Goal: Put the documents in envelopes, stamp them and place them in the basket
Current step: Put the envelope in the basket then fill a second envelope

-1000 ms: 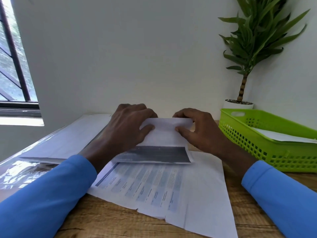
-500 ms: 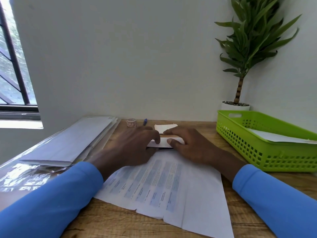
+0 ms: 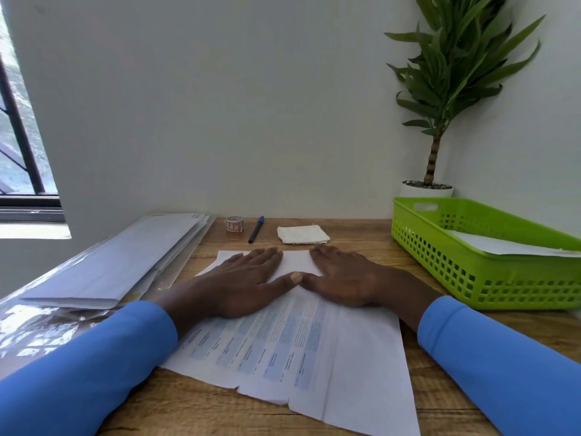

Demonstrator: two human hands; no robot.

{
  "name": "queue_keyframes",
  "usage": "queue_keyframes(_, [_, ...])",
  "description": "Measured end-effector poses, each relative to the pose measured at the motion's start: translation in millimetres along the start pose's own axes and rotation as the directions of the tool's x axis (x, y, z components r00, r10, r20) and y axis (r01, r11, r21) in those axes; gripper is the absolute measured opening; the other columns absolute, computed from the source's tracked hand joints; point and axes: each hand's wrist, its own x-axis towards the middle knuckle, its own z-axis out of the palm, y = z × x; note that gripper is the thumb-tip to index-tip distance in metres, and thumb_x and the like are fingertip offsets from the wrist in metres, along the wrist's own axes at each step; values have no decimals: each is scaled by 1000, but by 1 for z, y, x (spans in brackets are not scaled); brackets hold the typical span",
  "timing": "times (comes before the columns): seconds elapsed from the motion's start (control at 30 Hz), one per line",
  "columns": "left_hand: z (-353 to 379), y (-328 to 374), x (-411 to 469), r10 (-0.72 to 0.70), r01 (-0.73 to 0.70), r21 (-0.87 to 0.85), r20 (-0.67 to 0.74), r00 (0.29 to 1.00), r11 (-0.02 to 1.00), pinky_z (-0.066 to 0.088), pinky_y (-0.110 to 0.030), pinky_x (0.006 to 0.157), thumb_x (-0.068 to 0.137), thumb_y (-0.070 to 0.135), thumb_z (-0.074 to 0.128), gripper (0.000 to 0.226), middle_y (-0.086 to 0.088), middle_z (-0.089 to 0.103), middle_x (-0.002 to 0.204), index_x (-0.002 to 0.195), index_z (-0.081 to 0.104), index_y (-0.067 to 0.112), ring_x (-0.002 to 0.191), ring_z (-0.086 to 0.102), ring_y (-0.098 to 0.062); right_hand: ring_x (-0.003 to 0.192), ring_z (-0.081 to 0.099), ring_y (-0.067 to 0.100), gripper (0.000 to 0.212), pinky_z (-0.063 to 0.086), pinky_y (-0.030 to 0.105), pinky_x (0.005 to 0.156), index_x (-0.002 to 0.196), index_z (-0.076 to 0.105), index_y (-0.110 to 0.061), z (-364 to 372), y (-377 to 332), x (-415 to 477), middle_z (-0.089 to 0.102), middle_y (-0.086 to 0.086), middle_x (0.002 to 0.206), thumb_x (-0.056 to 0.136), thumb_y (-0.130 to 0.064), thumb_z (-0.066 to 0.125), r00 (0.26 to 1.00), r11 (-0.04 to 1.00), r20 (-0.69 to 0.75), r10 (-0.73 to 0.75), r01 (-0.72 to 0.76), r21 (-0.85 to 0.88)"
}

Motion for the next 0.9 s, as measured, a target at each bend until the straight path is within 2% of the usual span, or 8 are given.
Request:
queue_keyframes(0.1, [0, -8, 2, -76, 76, 0, -31, 997, 997, 1, -36, 126, 80, 86, 5, 105, 3, -6, 171, 163, -3, 22, 158, -3, -11, 157, -2, 15, 103, 5, 46, 126, 162, -1, -18, -3, 4, -6, -5, -1, 171, 86, -86, 10, 997, 997, 0, 80, -80, 8])
queue_keyframes(0.17, [0, -11, 1, -100, 102, 13, -72, 992, 995, 9, -36, 127, 84, 86, 8, 103, 2, 3, 172, 164, 7, 21, 158, 8, -14, 154, 19, 21, 105, 14, 51, 123, 160, 25, -17, -4, 1, -9, 19, 4, 169, 84, -87, 5, 993, 995, -72, 97, -98, -21])
queue_keyframes(0.27, [-4, -11, -2, -70, 78, 20, -252, 965, 997, 41, -41, 111, 86, 86, 5, 87, 3, 51, 152, 132, 56, 34, 132, 51, -17, 120, 55, 26, 90, 33, 49, 106, 105, 69, -18, -3, -6, -6, 66, 7, 123, 89, -81, 6, 926, 986, -377, 24, -85, -145])
queue_keyframes(0.3, [-6, -12, -2, -63, 88, 52, -362, 930, 995, 46, -42, 103, 86, 87, 6, 84, 2, 60, 139, 120, 61, 33, 120, 57, -17, 116, 55, 26, 86, 36, 47, 102, 102, 69, -19, -3, -7, -4, 66, 5, 117, 91, -78, 8, 886, 983, -463, -15, -71, -168])
queue_keyframes(0.4, [-22, -30, -3, -158, 310, 157, -604, 782, 938, 46, -46, 101, 86, 82, 26, 78, -2, 62, 132, 131, 58, 27, 118, 59, -26, 120, 54, 23, 83, 37, 42, 100, 122, 66, -26, -3, -9, 3, 66, -1, 124, 89, -75, 9, 812, 991, -577, -93, 22, -129])
queue_keyframes(0.57, [-49, -65, -24, -537, 649, 5, -557, 634, 760, 45, -46, 91, 86, 71, 54, 65, -15, 62, 121, 124, 57, 17, 112, 60, -39, 105, 56, 20, 63, 42, 37, 87, 101, 72, -29, -5, -12, 6, 68, -4, 102, 94, -69, 24, 758, 988, -635, -151, 139, -69])
queue_keyframes(0.7, [-48, -87, -37, -610, 687, 11, -451, 652, 726, 52, -34, 79, 81, 57, 72, 45, -5, 63, 96, 104, 64, 18, 90, 62, -29, 104, 55, 16, 43, 39, 32, 78, 97, 74, -31, -5, -14, 0, 69, -5, 102, 98, -60, 43, 756, 975, -635, -159, 220, 18])
queue_keyframes(0.9, [-50, -89, -40, -557, 645, 9, -497, 666, 764, 53, -30, 72, 87, 43, 72, 34, -6, 67, 100, 107, 66, 16, 88, 64, -26, 100, 56, 13, 39, 47, 33, 81, 98, 75, -29, -5, -13, -5, 67, -6, 101, 96, -60, 50, 763, 956, -628, -155, 276, 99])
